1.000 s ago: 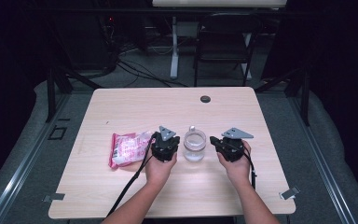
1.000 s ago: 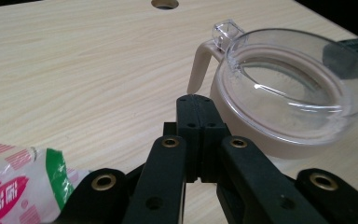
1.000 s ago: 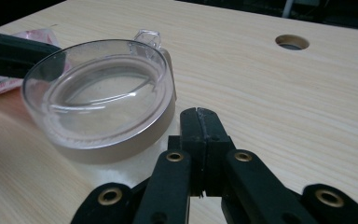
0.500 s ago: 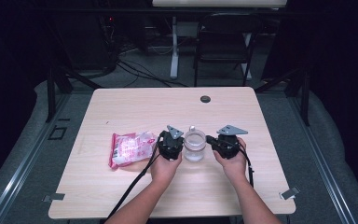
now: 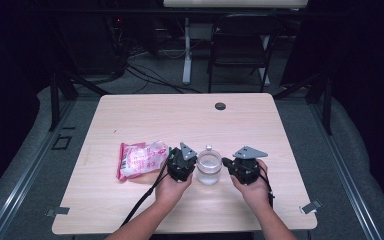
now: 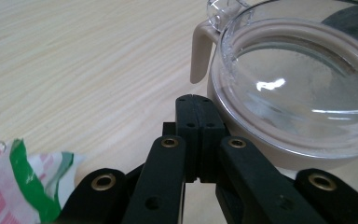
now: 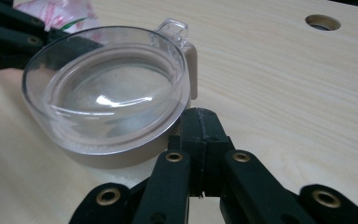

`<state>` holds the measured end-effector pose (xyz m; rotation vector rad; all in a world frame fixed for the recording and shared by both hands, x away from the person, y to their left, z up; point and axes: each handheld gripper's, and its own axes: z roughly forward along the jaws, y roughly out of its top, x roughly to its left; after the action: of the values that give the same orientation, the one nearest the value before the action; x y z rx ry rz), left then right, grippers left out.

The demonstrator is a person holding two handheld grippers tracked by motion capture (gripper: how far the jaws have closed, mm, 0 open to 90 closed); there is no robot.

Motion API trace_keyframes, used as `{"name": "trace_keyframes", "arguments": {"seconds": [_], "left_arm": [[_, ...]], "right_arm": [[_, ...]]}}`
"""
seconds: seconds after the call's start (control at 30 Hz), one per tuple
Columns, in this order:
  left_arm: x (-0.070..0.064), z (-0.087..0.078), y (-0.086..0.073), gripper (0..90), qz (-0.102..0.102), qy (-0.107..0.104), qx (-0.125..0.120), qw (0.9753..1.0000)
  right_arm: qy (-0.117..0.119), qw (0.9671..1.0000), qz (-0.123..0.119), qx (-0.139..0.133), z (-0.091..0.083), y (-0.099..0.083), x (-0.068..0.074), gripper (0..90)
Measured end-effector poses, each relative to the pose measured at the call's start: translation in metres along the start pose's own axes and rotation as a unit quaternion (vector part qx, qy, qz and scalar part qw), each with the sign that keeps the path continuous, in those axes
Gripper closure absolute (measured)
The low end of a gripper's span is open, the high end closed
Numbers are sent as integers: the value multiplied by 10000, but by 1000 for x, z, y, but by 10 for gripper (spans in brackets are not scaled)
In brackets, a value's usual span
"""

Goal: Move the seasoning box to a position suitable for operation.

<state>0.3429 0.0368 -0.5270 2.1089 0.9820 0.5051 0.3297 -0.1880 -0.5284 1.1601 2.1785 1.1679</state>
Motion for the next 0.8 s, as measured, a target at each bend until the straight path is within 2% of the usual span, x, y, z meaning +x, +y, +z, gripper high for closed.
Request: {"name": "trace_keyframes", "arguments": {"seconds": [0.17,0.23,0.33,0.4,0.43,0.5,0.53,0.6,0.73,0.8], "left_arm": [[9,-16,-13,900,88,-411,-80,9991],[14,-21,-18,900,108,-509,-94,9986],[22,-32,-26,882,223,-533,-152,9982],[28,-41,-29,854,121,-612,-129,9980],[31,-45,-29,835,87,-651,-99,9978],[34,-55,-32,811,86,-642,-111,9978],[35,-61,-35,796,117,-618,-141,9979],[38,-70,-43,761,150,-602,-231,9978],[45,-72,-51,693,-1,-571,-348,9978],[44,-73,-55,686,-16,-601,-336,9976]], "right_arm": [[103,9998,-154,114,-15,-8,25,900],[159,9993,-299,149,-19,-10,36,900],[548,9974,-400,247,-23,-13,50,900],[838,9950,-478,244,-23,-15,56,877],[855,9948,-526,195,-23,-16,58,869],[753,9955,-557,147,-24,-16,57,849],[667,9963,-531,112,-23,-17,55,838],[636,9970,-444,55,-21,-18,49,817],[715,9961,-521,38,-6,-21,36,730],[680,9962,-528,141,3,-21,31,730]]}}
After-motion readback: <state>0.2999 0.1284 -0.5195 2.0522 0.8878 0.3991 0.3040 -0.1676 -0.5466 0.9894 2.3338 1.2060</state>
